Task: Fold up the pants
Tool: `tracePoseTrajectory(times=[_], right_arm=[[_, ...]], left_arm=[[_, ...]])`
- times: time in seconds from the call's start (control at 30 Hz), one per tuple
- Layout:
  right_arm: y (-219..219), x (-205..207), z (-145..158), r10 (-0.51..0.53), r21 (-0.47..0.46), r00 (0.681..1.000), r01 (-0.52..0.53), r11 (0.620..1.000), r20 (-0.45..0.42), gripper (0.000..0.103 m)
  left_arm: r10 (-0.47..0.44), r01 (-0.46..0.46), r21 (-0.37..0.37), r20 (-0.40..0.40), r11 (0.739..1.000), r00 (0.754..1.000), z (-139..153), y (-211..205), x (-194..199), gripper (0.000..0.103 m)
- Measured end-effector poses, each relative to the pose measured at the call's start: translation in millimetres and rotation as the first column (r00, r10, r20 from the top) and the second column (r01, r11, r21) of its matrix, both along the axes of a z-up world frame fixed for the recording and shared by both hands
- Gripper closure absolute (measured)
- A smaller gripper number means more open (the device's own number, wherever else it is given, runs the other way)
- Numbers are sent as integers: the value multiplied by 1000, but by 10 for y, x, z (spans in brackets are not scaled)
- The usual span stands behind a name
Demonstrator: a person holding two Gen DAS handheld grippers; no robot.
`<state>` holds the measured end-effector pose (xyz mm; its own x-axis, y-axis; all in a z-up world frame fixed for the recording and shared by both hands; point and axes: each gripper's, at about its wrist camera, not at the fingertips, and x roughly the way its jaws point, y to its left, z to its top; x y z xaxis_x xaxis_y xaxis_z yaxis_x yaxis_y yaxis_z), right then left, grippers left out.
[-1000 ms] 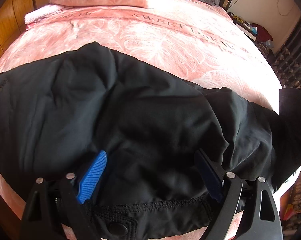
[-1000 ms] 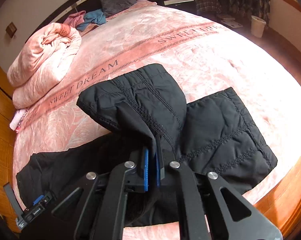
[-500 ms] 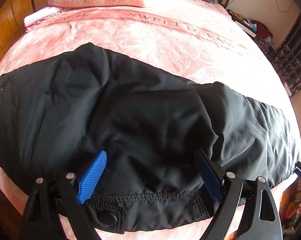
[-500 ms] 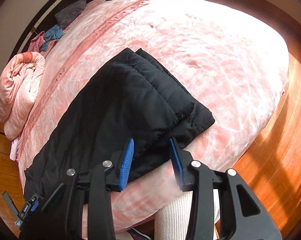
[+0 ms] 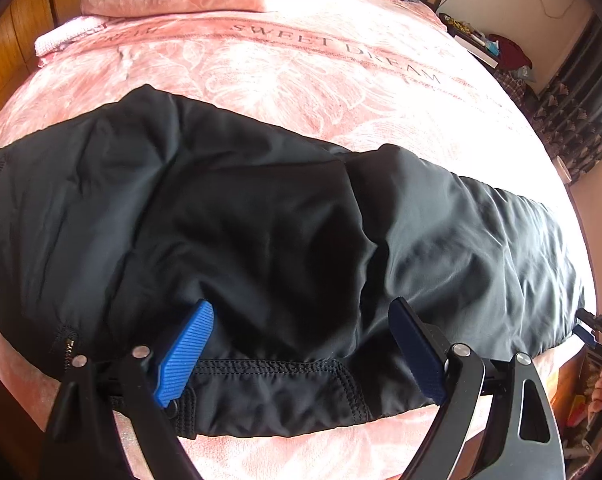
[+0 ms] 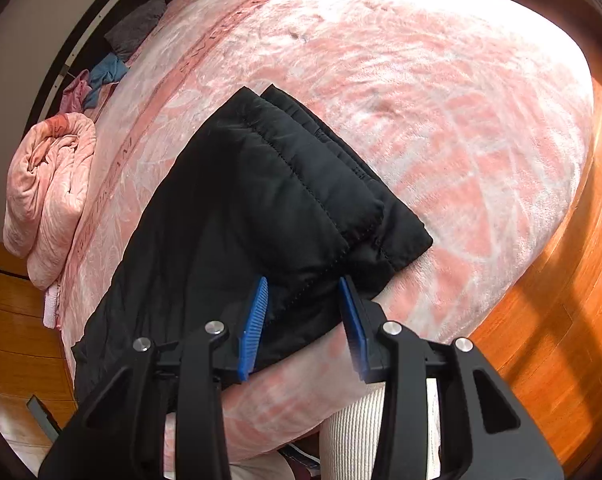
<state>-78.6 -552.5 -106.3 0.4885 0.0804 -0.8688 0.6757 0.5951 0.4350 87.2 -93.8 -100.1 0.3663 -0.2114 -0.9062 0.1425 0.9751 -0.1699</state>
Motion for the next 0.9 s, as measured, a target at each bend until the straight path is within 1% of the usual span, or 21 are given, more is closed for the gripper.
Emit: tracePoseTrajectory(times=[0.13, 0.17, 0.2, 0.23, 0.27, 0.3, 0.4, 0.43, 0.5, 0.57, 0.6, 0.63, 0.67, 0.8, 0.9], right_arm=[[-61, 117, -18, -7, 9, 1000, 7, 1000, 4, 65], [-65, 135, -9, -5, 5, 1000, 5, 1000, 6, 68], [-68, 148, -1, -1, -7, 1000, 2, 1000, 5, 79], [-78, 147, 15, 1, -16, 1000, -1, 1000, 8, 85], [-87, 133, 45, 5, -8, 999, -5, 1000, 32, 94], [-97, 97, 105, 7, 7, 997, -8, 1000, 73, 96], [-92, -23, 326, 8, -5, 990, -7, 1000, 139, 97], [-76, -57, 373, 10, -20, 990, -7, 1000, 141, 97], [-51, -98, 348, 10, -52, 995, -5, 999, 96, 98], [-48, -73, 183, 20, -65, 999, -17, 998, 36, 97], [-60, -58, 83, 18, -56, 1000, -17, 998, 11, 94], [-67, -55, 6, 17, -46, 1000, -17, 999, -7, 93], [-68, -57, -22, 16, -44, 1000, -16, 999, -6, 90], [-30, -92, 128, 33, -84, 999, -33, 996, 6, 78], [-53, -157, 205, 24, -99, 1000, -25, 995, -9, 73]], left_arm=[[-6, 6, 5, -1, 1000, 1000, 8, -58, -45, 13], [-6, 6, 7, -4, 1000, 1000, 3, -57, -48, 13], [-5, 5, 8, -7, 1000, 1000, -7, -51, -48, 12], [-1, 1, 9, -11, 1000, 1000, -20, -45, -49, 12], [6, -6, 11, -16, 1000, 1000, -32, -35, -45, 12], [12, -12, 10, -21, 1000, 1000, -46, -28, -47, 12], [19, -19, 3, -26, 1000, 999, -62, -22, -39, 12], [14, -14, 5, -27, 1000, 1000, -66, -30, -32, 12], [2, -2, 15, -25, 1000, 1000, -72, -60, -20, 12], [-7, 8, 23, -25, 1000, 1000, -87, -95, -12, 12], [-11, 11, 25, -27, 1000, 1000, -94, -113, -8, 11], [-14, 15, 29, -29, 999, 999, -99, -132, -4, 11], [-18, 19, 35, -30, 999, 999, -100, -146, 0, 11], [-32, 33, 36, -29, 999, 999, -79, -181, -18, 11], [-24, 25, 30, -34, 999, 999, -55, -182, -44, 11]])
